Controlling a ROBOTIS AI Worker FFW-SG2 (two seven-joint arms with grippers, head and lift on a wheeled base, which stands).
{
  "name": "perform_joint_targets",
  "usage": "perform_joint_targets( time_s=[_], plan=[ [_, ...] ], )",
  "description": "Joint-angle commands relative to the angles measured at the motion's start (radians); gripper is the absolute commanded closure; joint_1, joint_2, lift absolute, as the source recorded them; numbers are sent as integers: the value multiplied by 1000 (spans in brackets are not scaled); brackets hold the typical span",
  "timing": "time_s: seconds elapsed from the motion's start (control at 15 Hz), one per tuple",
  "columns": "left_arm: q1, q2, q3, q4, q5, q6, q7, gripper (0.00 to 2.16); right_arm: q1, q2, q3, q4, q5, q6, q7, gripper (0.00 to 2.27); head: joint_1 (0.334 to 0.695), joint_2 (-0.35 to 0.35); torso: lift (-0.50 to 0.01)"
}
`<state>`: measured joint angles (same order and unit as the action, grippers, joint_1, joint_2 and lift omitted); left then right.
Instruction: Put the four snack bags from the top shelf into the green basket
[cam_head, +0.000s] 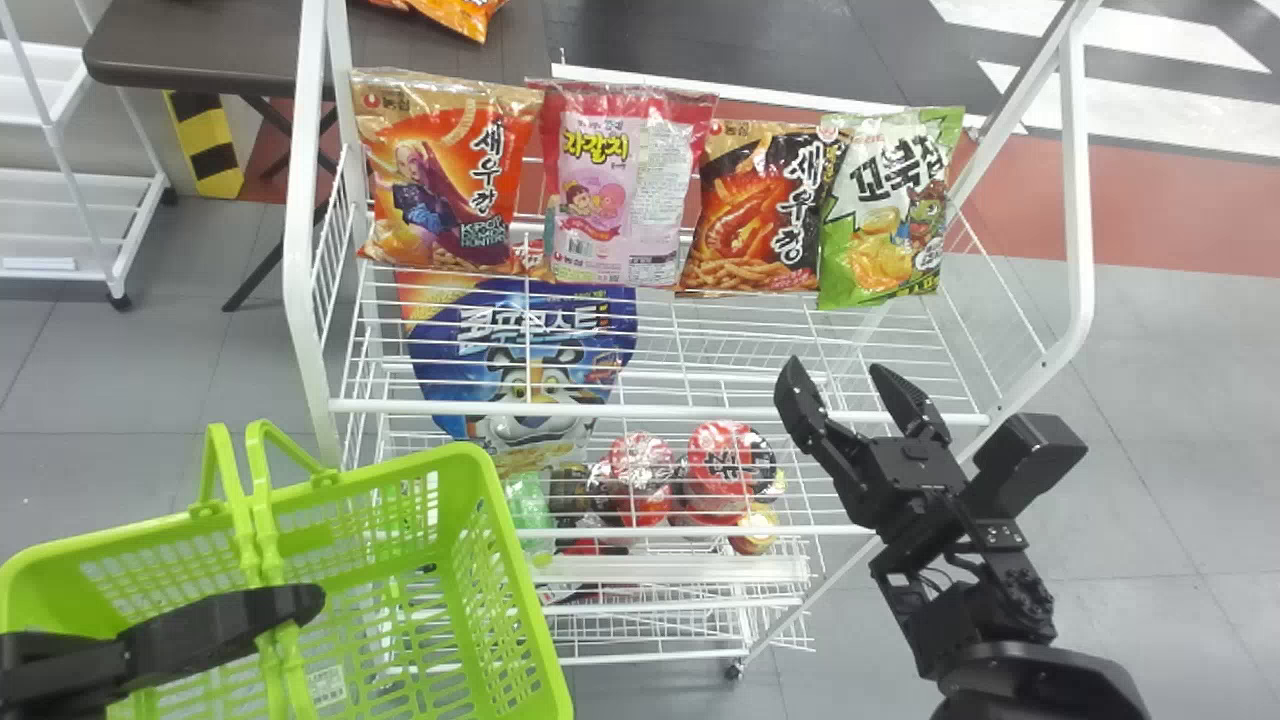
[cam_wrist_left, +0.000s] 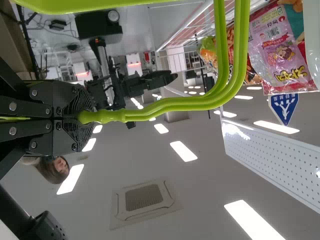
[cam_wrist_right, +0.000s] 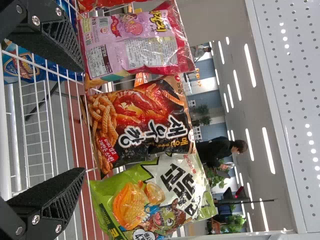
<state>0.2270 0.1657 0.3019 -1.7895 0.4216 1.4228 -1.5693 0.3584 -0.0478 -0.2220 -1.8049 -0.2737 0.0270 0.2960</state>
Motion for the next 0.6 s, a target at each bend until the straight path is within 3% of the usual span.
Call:
perform_joint_targets(
  time_s=[0.0, 0.53],
  plan=[
    [-1, 5, -3, -2, -3, 0, -11, 2148, 2, 0, 10, 4, 1, -12, 0, 110, 695, -239, 0],
    [-3, 12, -9, -2, -3, 0, -11, 2148, -4, 0, 46, 12, 16, -9, -2, 113, 695, -218, 0]
  ],
)
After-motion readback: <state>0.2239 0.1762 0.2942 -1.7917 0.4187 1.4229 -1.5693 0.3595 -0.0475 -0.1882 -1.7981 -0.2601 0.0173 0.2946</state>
